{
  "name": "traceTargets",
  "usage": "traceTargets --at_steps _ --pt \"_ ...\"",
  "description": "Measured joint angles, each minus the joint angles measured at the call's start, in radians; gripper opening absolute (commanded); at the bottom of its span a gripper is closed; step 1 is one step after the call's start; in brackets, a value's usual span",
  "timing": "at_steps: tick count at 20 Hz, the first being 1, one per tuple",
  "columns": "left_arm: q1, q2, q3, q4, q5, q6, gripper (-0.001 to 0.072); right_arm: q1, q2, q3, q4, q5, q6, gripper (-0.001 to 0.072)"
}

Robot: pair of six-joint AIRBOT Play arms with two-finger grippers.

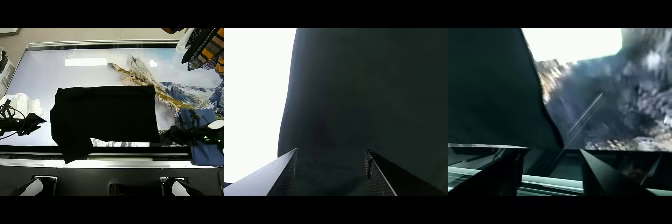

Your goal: Fold the clothes and pants, and hang the long-sleeved shirts on hangers.

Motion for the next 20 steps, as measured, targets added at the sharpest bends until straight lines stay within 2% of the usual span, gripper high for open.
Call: traceTargets --at_steps 3,4,5,8,9,10,11,12,20 --pt "0.0 0.0 -0.009 -0.01 0.003 -0.001 0.0482 -0.001 -0.015 -0.056 0.041 -0.026 -0.032 0.0499" --pt "0.0 0.0 -0.011 -0.012 0.003 -0.002 0.0517 -0.001 -0.027 -0.066 0.066 -0.037 -0.043 0.0497" --pt "0.0 0.0 -0.013 -0.014 0.004 -0.003 0.0517 0.0 -0.04 -0.073 0.092 -0.046 -0.053 0.0495" --pt "0.0 0.0 -0.015 -0.015 0.004 -0.003 0.052 0.033 -0.1 -0.083 0.16 -0.048 -0.073 0.0448" --pt "0.002 0.0 -0.015 -0.016 0.004 -0.005 0.0535 0.05 -0.118 -0.084 0.164 -0.051 -0.079 0.0264" --pt "0.005 0.0 -0.016 -0.017 0.002 -0.009 0.0535 0.07 -0.134 -0.087 0.166 -0.064 -0.084 0.0142" --pt "0.01 0.0 -0.016 -0.017 0.002 -0.009 0.0535 0.085 -0.145 -0.088 0.167 -0.072 -0.085 0.0056" --pt "0.018 0.0 -0.017 -0.015 -0.002 0.0 0.0535 0.096 -0.152 -0.089 0.171 -0.076 -0.086 0.0037" --pt "0.09 -0.029 -0.138 -0.056 0.027 0.17 0.0534 0.12 -0.103 -0.09 0.158 -0.108 -0.092 0.0036"
